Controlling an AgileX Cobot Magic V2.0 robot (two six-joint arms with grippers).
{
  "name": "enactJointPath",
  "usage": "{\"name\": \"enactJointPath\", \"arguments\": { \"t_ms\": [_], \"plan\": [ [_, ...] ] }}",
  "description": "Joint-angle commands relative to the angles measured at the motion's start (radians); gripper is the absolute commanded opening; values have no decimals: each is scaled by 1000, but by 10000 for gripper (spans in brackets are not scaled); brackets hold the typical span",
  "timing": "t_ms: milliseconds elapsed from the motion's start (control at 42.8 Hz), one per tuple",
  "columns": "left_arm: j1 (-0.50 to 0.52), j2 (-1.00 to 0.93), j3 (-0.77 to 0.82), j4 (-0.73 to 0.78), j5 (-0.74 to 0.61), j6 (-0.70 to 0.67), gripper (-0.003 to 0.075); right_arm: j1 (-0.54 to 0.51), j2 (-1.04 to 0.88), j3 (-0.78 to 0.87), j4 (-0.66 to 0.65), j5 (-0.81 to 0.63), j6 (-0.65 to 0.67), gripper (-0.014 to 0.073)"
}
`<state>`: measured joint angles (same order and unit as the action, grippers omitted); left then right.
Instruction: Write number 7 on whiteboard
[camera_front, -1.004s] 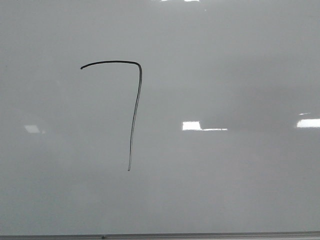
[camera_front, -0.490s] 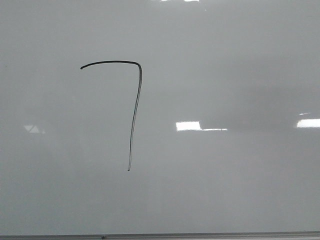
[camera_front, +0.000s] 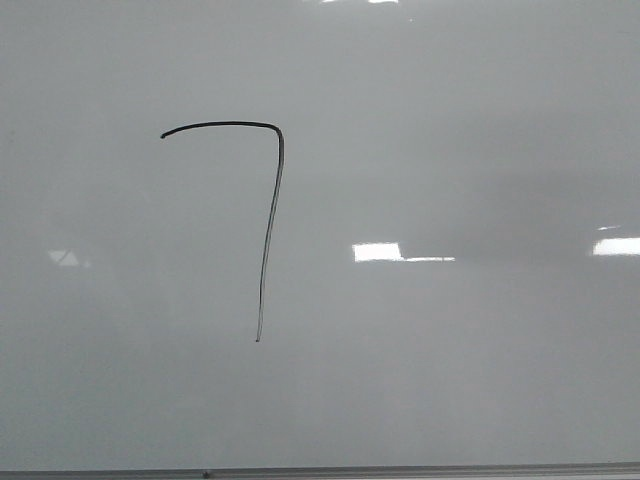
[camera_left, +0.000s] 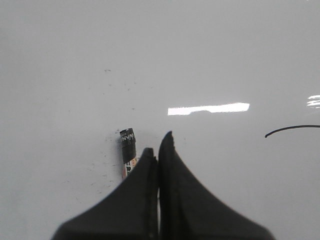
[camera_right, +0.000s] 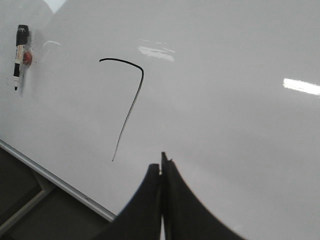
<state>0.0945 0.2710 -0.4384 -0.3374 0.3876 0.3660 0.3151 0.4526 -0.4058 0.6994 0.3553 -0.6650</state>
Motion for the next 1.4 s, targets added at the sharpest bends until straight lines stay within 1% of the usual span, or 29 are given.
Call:
{"name": "enactJointPath", "arguments": {
  "t_ms": [0,23,117,187,350,467,584,677,724,1377],
  "plan": [
    [2,0,-9,21,-98,-8,-20,-7,2,-27,18,-57,-4,-68],
    [-1,-8,-3,38,-98,-27,-20,-7,2,-27,18,-57,-4,-68],
    [-30,-58,42,209,-106,-209,-20,-7,2,-27,18,-57,-4,-68],
    [-61,-109,90,278,-133,-267,-20,-7,2,-27,18,-56,-4,-68],
    [-98,-229,233,283,-224,-266,-20,-7,2,-27,18,-56,-4,-68],
    [-100,-288,333,283,-226,-269,-20,-7,2,-27,18,-56,-4,-68],
    [-100,-289,397,283,-243,-269,-20,-7,2,-27,18,-53,-4,-68],
    [-100,-289,450,283,-313,-269,-20,-7,2,-27,18,-53,-4,-68],
    [-100,-289,449,283,-299,-269,-20,-7,2,-27,18,-53,-4,-68],
    [-100,-289,449,283,-309,-269,-20,-7,2,-27,18,-53,-4,-68]
  ]
}}
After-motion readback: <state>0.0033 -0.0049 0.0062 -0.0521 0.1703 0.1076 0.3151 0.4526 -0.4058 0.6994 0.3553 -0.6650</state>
